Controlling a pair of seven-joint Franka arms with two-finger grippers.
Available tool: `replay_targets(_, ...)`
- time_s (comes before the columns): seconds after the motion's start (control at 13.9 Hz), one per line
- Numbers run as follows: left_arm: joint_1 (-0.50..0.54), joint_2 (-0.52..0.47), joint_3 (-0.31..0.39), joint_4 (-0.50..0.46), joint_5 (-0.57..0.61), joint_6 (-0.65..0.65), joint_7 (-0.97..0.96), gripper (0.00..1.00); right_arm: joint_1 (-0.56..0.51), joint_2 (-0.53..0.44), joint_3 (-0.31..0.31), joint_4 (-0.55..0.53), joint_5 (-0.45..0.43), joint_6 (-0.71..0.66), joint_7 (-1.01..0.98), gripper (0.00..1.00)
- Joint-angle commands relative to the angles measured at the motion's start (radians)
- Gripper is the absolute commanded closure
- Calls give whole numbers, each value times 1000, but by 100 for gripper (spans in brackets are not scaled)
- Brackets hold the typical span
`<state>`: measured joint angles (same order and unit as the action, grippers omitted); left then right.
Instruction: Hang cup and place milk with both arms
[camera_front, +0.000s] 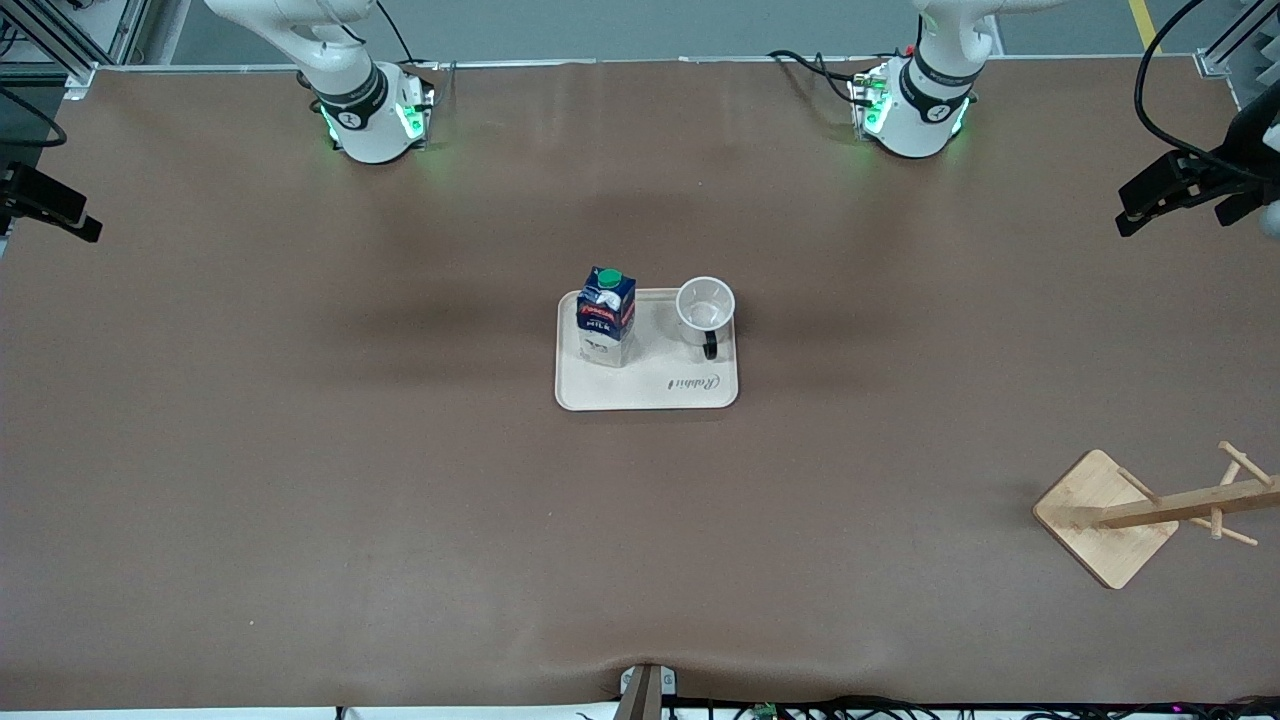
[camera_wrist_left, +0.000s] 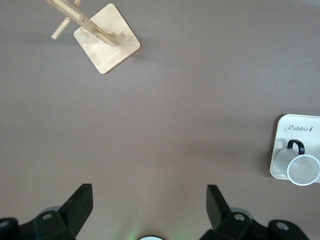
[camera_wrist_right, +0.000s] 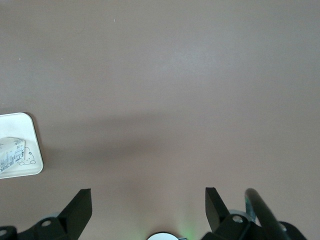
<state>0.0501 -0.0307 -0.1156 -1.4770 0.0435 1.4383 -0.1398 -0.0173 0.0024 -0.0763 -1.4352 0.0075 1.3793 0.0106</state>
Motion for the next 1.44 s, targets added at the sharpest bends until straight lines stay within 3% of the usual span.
replay_targets(0.0, -3, 6, -10, 10, 1, -19, 3, 0, -23, -1, 12, 2, 17, -5, -3, 0)
replay_targets(0.5, -6, 2, -18, -28, -5, -12, 17, 0, -24, -1, 12, 2, 19, -5, -3, 0)
replay_targets(0.93, -4, -15, -125, -258, -13, 236, -34, 0, -24, -1, 12, 2, 17, -5, -3, 0)
replay_targets(1.15, -29, 14, -168, -313, -23, 289, -34, 0, -24, -1, 12, 2, 19, -5, -3, 0)
replay_targets(1.36, -32, 37, -181, -419, -27, 397, -46, 0, -24, -1, 12, 4, 19, -3, -3, 0)
